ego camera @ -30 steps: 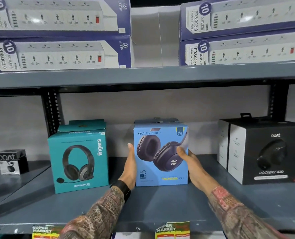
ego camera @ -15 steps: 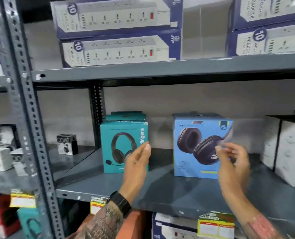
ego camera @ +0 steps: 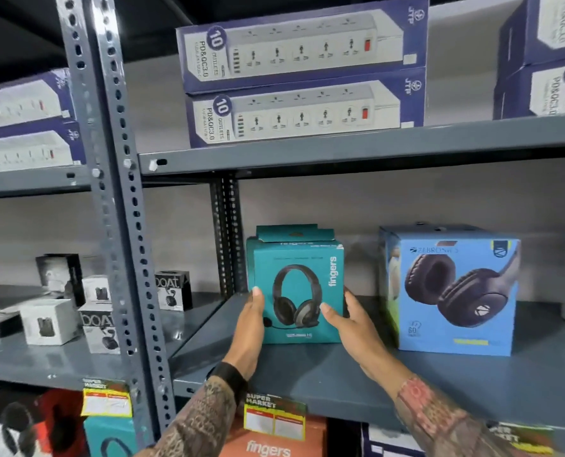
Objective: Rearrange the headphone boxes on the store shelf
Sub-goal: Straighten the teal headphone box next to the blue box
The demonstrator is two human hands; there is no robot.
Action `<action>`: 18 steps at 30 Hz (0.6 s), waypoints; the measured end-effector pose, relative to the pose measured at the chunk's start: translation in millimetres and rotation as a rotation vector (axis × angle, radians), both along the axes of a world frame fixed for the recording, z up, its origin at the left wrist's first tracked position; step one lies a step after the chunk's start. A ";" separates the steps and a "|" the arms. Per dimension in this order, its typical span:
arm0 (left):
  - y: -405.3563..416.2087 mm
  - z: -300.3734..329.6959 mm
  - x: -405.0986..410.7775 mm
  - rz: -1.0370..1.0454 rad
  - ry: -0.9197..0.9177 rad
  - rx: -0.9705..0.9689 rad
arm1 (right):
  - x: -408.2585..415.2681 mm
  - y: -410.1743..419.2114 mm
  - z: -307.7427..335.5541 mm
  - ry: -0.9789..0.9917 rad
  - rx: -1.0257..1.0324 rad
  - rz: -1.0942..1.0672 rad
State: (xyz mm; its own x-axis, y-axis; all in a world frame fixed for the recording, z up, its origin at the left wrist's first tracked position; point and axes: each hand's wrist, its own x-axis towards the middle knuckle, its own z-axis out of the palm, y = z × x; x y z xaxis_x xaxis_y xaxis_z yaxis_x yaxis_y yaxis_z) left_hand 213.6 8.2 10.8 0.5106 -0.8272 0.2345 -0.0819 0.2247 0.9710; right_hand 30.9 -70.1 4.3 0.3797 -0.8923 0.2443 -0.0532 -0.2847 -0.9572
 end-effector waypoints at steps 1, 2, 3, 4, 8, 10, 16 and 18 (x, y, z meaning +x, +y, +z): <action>-1.9 -1.1 8.0 0.003 0.004 -0.005 | 7.0 -0.6 -2.1 -0.001 -0.037 -0.029; -1.1 0.1 14.2 0.007 0.014 -0.006 | 14.1 -0.5 -3.5 -0.002 -0.068 -0.060; -1.5 1.2 20.5 0.017 0.027 0.001 | 19.8 0.8 -2.9 0.010 -0.090 -0.090; -1.4 2.9 26.5 0.026 0.036 0.029 | 26.2 1.6 -3.0 0.019 -0.108 -0.119; -10.4 -2.1 50.0 0.011 0.059 0.088 | 44.2 1.8 -0.4 0.058 -0.142 -0.188; -16.1 -7.0 56.9 0.008 0.048 0.076 | 48.7 -1.7 -1.0 0.083 -0.156 -0.203; -33.3 1.2 75.3 -0.015 0.123 -0.004 | 52.0 -18.6 3.4 -0.012 0.043 -0.091; -38.4 5.6 78.4 -0.016 0.154 -0.022 | 50.7 -24.0 13.6 -0.078 0.138 0.024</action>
State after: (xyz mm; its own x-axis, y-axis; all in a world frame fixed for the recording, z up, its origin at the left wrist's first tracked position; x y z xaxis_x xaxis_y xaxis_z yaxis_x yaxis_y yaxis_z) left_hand 292.0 -30.2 16.4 0.5287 -0.8312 0.1723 0.0717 0.2460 0.9666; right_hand 81.7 -94.0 17.9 0.3864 -0.9102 0.1492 0.0283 -0.1500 -0.9883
